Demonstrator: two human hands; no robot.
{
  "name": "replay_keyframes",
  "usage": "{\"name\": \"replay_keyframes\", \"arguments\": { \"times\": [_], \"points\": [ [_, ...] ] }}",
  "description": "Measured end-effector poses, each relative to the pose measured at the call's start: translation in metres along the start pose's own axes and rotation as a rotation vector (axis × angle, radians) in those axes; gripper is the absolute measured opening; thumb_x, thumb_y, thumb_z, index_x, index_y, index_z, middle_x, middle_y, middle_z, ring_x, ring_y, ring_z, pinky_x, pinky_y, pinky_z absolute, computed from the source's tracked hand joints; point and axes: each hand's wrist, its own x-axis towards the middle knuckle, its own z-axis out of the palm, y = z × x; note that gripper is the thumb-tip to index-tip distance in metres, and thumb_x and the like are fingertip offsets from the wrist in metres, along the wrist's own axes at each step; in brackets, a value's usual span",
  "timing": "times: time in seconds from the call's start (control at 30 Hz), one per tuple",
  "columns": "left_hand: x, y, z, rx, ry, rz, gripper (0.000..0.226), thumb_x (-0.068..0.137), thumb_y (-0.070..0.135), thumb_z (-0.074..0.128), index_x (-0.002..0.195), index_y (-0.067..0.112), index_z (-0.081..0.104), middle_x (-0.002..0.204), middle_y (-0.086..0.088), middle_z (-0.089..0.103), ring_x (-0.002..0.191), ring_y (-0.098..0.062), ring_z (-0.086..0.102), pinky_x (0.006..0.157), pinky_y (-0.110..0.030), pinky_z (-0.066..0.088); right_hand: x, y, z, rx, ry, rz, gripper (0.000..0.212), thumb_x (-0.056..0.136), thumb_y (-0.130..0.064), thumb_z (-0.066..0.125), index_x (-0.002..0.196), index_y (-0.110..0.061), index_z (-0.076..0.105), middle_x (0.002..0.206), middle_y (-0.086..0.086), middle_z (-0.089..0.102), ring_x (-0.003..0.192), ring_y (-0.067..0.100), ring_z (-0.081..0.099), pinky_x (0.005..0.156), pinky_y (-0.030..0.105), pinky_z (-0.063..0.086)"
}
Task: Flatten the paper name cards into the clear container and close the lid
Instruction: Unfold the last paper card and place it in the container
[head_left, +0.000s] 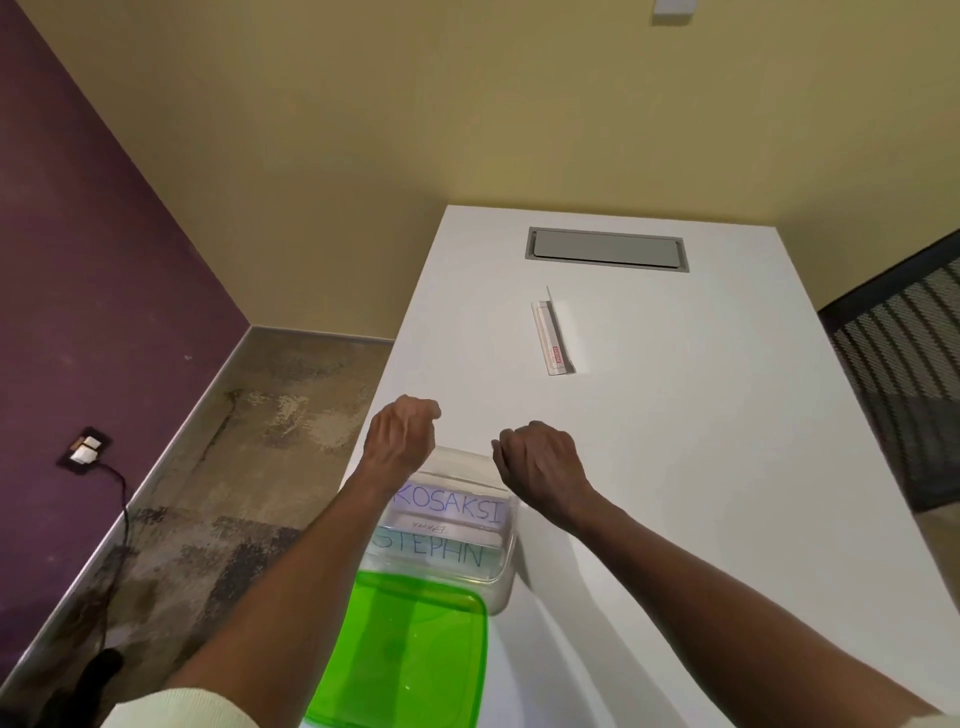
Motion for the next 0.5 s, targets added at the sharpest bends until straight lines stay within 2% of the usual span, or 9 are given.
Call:
{"name": "replay_keyframes", "arguments": {
  "times": [0.2,0.37,0.5],
  "points": [
    [0.018,0.036,-0.009,-0.102,0.078,-0.018,0.029,0.083,-0.002,0.051,0.101,0.007,0.071,0.089,-0.018,0.071,0.079,-0.038,0.066,0.062,-0.033,0.05,-0.011,0.039,-0.007,-0.015,0.046,0.116,0.044,0.078,-0.02,0.066,0.055,-0.018,0.028,0.046,-0.001,0.022,0.045,0.022,0.022,0.046,0.025,0.013],
    [0.038,0.062,-0.008,-0.129,0.113,-0.017,0.025,0.084,0.0,0.053,0.1,0.008,0.071,0.09,-0.016,0.072,0.086,-0.036,0.066,0.066,-0.033,0.05,-0.012,0.074,-0.005,-0.013,0.08,0.178,0.046,0.074,-0.017,0.067,0.056,-0.02,0.026,0.049,-0.003,0.018,0.045,0.02,0.02,0.046,0.024,0.012],
    [0.059,0.078,-0.008,-0.135,0.116,-0.005,0.025,0.084,-0.001,0.054,0.1,0.007,0.071,0.09,-0.016,0.072,0.086,-0.036,0.065,0.066,-0.034,0.05,-0.006,0.097,-0.006,0.024,-0.007,0.208,0.04,0.078,-0.016,0.065,0.056,-0.018,0.031,0.05,-0.002,0.025,0.047,0.022,0.026,0.044,0.024,0.011]
  ]
}}
